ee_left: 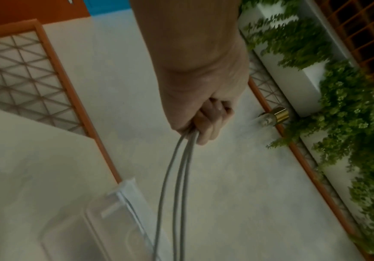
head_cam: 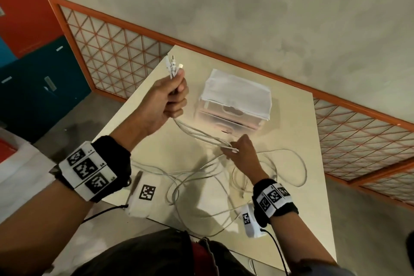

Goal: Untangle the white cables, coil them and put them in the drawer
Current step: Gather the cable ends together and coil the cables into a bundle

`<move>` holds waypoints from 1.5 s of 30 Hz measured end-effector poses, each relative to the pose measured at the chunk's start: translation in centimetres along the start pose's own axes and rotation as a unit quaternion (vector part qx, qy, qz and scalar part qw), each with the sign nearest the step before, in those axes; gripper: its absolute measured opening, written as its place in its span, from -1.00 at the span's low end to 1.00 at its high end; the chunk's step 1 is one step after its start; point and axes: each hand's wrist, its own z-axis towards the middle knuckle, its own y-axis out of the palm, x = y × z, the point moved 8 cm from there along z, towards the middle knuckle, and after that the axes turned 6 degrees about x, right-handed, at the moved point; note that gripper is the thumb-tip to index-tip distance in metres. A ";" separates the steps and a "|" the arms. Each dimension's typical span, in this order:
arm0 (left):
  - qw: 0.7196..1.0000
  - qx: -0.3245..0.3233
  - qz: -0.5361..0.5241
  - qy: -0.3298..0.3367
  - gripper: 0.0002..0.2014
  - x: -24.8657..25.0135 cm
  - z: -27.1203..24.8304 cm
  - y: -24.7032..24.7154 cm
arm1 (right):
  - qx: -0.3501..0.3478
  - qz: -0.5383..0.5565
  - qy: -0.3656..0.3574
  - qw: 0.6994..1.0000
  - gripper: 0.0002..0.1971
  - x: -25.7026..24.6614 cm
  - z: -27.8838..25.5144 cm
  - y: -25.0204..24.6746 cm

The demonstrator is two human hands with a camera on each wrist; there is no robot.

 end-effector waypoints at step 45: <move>0.873 0.370 0.304 0.088 -0.67 -0.9 0.1 -8.3 | -0.076 0.114 -0.006 0.991 -0.66 2.4 0.0 -5.3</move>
